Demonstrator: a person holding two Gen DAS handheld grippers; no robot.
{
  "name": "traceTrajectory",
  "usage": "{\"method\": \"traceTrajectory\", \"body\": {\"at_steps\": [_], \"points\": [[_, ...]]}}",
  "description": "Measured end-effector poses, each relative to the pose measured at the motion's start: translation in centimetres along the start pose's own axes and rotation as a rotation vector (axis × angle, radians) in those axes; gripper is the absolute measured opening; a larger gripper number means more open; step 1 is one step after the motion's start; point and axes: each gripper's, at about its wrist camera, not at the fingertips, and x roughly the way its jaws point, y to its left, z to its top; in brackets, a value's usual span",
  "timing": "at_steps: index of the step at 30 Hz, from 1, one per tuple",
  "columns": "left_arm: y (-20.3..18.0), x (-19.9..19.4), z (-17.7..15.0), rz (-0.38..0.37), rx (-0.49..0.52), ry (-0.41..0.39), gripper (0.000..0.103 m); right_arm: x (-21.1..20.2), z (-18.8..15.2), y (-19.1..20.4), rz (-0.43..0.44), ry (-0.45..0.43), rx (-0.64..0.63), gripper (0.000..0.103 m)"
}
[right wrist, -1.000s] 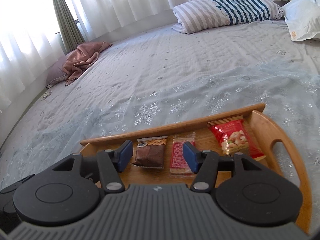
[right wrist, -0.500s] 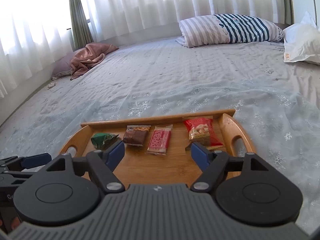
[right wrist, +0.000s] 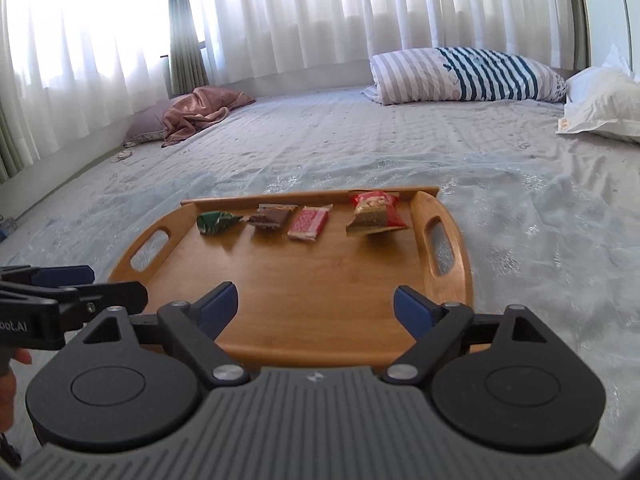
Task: Organize snacks
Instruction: 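Withdraw both open tools from the tray back toward the snack pile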
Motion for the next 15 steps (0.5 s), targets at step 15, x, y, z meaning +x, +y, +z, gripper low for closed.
{"method": "traceTrajectory", "body": {"at_steps": [15], "points": [[0.1, -4.5, -5.0, 0.019, -0.003, -0.044, 0.103, -3.6, -5.4, 0.2, -0.062, -0.067, -0.009, 0.099]]}}
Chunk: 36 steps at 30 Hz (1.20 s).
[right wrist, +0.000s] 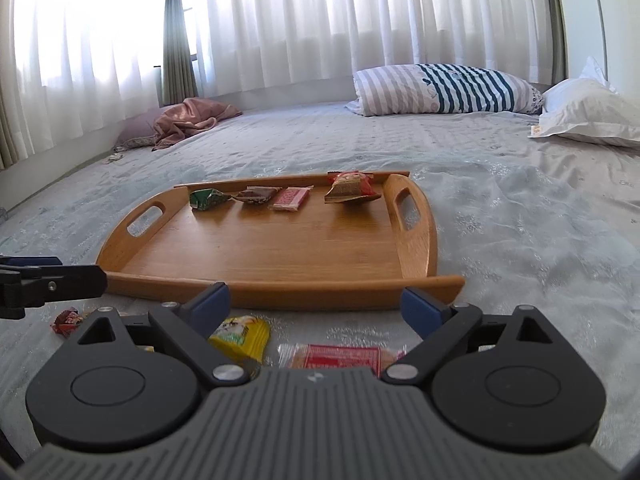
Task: Organize snacks
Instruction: 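Withdraw both open tools from the tray back toward the snack pile, then grasp the clear white-cake packet with the left tool while the right tool grasps the red chocolate bar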
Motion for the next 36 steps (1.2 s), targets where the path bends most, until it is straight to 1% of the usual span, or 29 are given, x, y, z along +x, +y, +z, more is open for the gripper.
{"method": "traceTrajectory", "body": {"at_steps": [5, 8, 11, 18, 22, 23, 25, 27, 28, 29, 30, 31, 32, 33, 34, 36], "points": [[-0.4, -1.2, -1.6, -0.009, 0.018, 0.000, 0.103, -0.9, -1.3, 0.7, -0.017, -0.014, -0.052, 0.101], [-1.0, -1.7, -2.5, -0.016, 0.056, 0.011, 0.103, -1.3, -2.0, 1.2, -0.011, -0.009, -0.078, 0.102], [-1.6, -2.1, -3.3, -0.004, 0.087, 0.009, 0.103, -1.7, -2.7, 1.7, -0.002, -0.004, -0.100, 0.102], [-2.4, -2.7, -4.5, -0.031, 0.122, 0.023, 0.103, -2.4, -4.0, 2.5, -0.009, 0.009, -0.148, 0.103], [-2.5, -3.0, -5.0, -0.019, 0.129, 0.023, 0.103, -2.4, -4.3, 2.4, -0.014, 0.024, -0.160, 0.103], [-2.6, -3.1, -5.0, -0.016, 0.132, 0.022, 0.101, -2.5, -4.4, 2.4, -0.014, 0.028, -0.162, 0.103], [-2.5, -3.6, -5.1, -0.015, 0.134, 0.021, 0.094, -2.6, -4.6, 2.3, -0.017, 0.033, -0.173, 0.103], [-2.4, -4.0, -4.9, -0.028, 0.128, 0.025, 0.082, -2.7, -4.6, 2.0, -0.025, 0.035, -0.189, 0.103], [-2.4, -4.2, -4.9, -0.040, 0.124, 0.031, 0.079, -2.7, -4.6, 1.9, -0.031, 0.037, -0.194, 0.103], [-2.4, -4.3, -4.8, -0.052, 0.122, 0.038, 0.074, -2.8, -4.5, 1.8, -0.036, 0.045, -0.197, 0.103], [-2.4, -4.4, -4.8, -0.061, 0.123, 0.045, 0.067, -2.8, -4.4, 1.6, -0.037, 0.055, -0.198, 0.101], [-2.5, -4.4, -4.8, -0.064, 0.130, 0.054, 0.064, -2.9, -4.3, 1.5, -0.034, 0.059, -0.197, 0.099], [-2.6, -4.4, -4.8, -0.066, 0.139, 0.063, 0.054, -3.0, -4.2, 1.4, -0.034, 0.061, -0.199, 0.096], [-2.8, -4.3, -4.8, -0.072, 0.151, 0.074, 0.046, -3.0, -4.1, 1.3, -0.036, 0.066, -0.207, 0.095], [-2.9, -4.1, -4.8, -0.076, 0.161, 0.084, 0.046, -3.0, -4.1, 1.3, -0.039, 0.071, -0.219, 0.094], [-3.0, -3.7, -4.9, -0.083, 0.168, 0.098, 0.045, -2.8, -4.0, 1.2, -0.040, 0.080, -0.241, 0.087]]}}
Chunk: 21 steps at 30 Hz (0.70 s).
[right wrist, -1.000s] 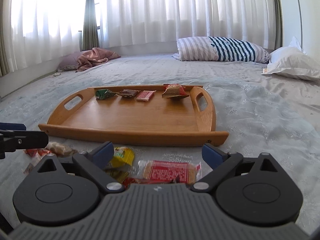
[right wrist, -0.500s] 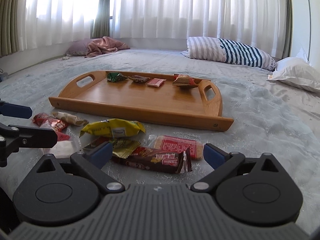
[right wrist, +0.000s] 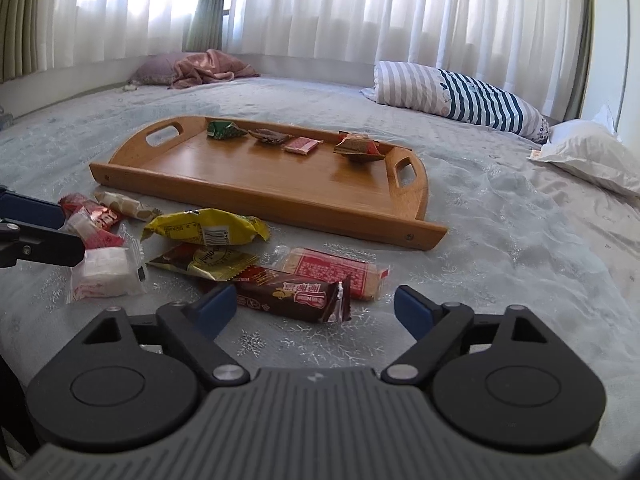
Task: Organize snacks
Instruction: 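Grasp the clear white-cake packet with the left tool while the right tool grasps the red chocolate bar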
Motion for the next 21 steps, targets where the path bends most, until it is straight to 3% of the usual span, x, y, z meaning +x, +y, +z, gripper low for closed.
{"method": "traceTrajectory", "body": {"at_steps": [7, 9, 12, 21], "points": [[-1.0, 1.2, -0.1, -0.004, 0.040, 0.013, 0.045, 0.7, 0.1, -0.2, 0.043, 0.031, 0.009, 0.073], [-1.5, 1.4, -0.1, 0.001, 0.060, 0.014, 0.045, 0.5, 0.2, 0.2, 0.056, 0.033, 0.005, 0.060], [-1.9, 1.6, -0.3, -0.006, 0.068, 0.023, 0.045, 0.1, 0.1, 1.1, 0.055, 0.020, -0.026, 0.049], [-2.2, 2.3, -0.7, -0.027, 0.079, 0.063, 0.038, -1.2, -0.2, 2.1, 0.112, 0.040, -0.049, 0.048]]}}
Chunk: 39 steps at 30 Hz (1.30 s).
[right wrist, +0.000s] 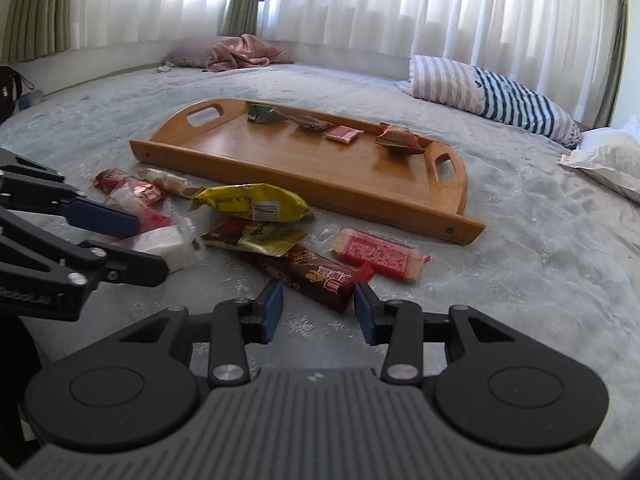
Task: Organize snacks
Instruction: 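Grasp the clear white-cake packet with the left tool while the right tool grasps the red chocolate bar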
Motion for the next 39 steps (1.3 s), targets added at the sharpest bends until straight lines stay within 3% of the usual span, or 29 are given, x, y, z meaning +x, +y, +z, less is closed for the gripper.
{"method": "traceTrajectory", "body": {"at_steps": [7, 15, 23, 24, 30, 39], "points": [[0.5, 0.3, 0.4, -0.007, -0.034, 0.009, 0.035, -1.7, -0.3, 1.1, 0.081, 0.000, -0.013, 0.050], [0.9, 0.6, 0.5, -0.013, -0.051, 0.009, 0.035, -1.9, 0.7, 0.2, 0.030, -0.052, -0.021, 0.051], [0.9, 0.8, 0.8, -0.022, -0.065, 0.011, 0.035, 0.6, 1.6, -0.7, 0.039, 0.003, -0.049, 0.056], [0.8, 0.8, 0.8, -0.024, -0.067, 0.013, 0.034, 0.9, 1.7, -0.6, 0.038, 0.013, -0.050, 0.047], [0.7, 0.8, 0.7, -0.028, -0.074, 0.015, 0.034, 0.5, 1.9, 0.8, 0.002, 0.068, -0.068, 0.035], [0.6, 1.0, 0.9, -0.032, -0.086, 0.015, 0.034, -1.3, 1.7, 1.5, 0.101, 0.089, -0.020, 0.033]]}}
